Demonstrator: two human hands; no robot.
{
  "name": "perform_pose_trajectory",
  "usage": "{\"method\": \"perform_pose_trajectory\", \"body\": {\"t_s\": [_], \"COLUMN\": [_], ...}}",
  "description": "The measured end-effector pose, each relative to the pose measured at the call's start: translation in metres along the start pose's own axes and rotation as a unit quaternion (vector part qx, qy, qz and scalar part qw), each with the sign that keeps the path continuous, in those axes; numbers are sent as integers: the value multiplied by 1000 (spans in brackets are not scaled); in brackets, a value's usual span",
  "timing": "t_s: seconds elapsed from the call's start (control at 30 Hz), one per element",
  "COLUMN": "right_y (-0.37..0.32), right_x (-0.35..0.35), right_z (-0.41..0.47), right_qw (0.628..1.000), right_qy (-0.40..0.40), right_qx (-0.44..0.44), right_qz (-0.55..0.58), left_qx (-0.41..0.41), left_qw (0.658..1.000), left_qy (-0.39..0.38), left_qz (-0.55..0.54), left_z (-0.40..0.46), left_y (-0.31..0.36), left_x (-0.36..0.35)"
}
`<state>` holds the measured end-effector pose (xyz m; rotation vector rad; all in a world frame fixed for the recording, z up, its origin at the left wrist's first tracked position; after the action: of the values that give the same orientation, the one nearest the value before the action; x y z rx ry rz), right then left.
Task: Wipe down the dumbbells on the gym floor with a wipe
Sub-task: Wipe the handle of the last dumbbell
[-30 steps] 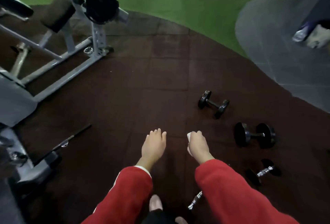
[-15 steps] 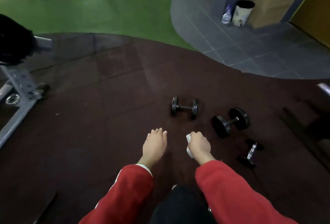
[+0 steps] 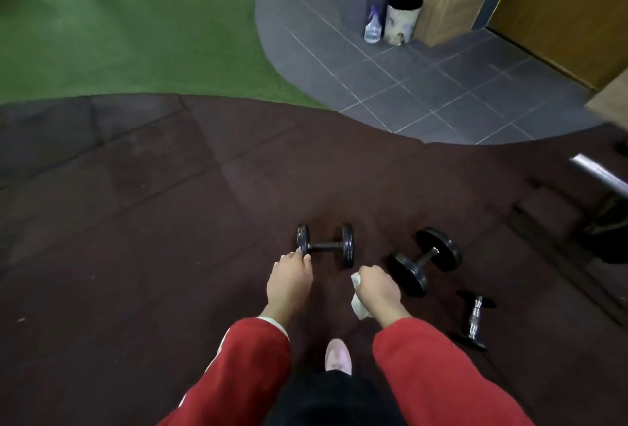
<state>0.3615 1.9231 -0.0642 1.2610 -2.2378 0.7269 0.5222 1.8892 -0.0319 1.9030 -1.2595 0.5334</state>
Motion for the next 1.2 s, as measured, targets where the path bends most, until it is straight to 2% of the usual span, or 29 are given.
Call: {"method": "perform_pose_trajectory", "body": {"t_s": [0.17,0.37,0.63,0.87,1.1,1.2], "right_y": [-5,-13,-18,-17,-14,-22], "right_x": [-1,-20,-70,-137,-192,-210], "right_z": [50,123,241,361,456,491], "right_qw": [1000,999,999,996,976,964], "right_qy": [-18,-50,-23,42,164,201], "right_qx": [-8,15,32,58,130,167], "right_qz": [2,-7,1,53,55,55], "left_qx": [0,9,-3,-29,-32,-52], "left_qw": [1000,998,998,998,990,972], "left_qy": [-25,-56,-59,-25,38,78], "left_qz": [4,12,-7,-54,-130,-216], "left_z": [54,132,240,369,457,477], "left_y": [-4,-29,-65,-107,-143,-151], "left_x": [-2,-36,-97,-155,-208,-221]}}
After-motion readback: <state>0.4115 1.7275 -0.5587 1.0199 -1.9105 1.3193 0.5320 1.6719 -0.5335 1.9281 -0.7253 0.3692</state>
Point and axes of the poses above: each hand's wrist, its own z-axis towards the middle knuckle, its own x-axis out of the back of the hand, y = z × x, the point moved 7 cm from there along z, towards the middle knuckle, and after that the axes turned 10 degrees about -y, right-handed, at the moved point
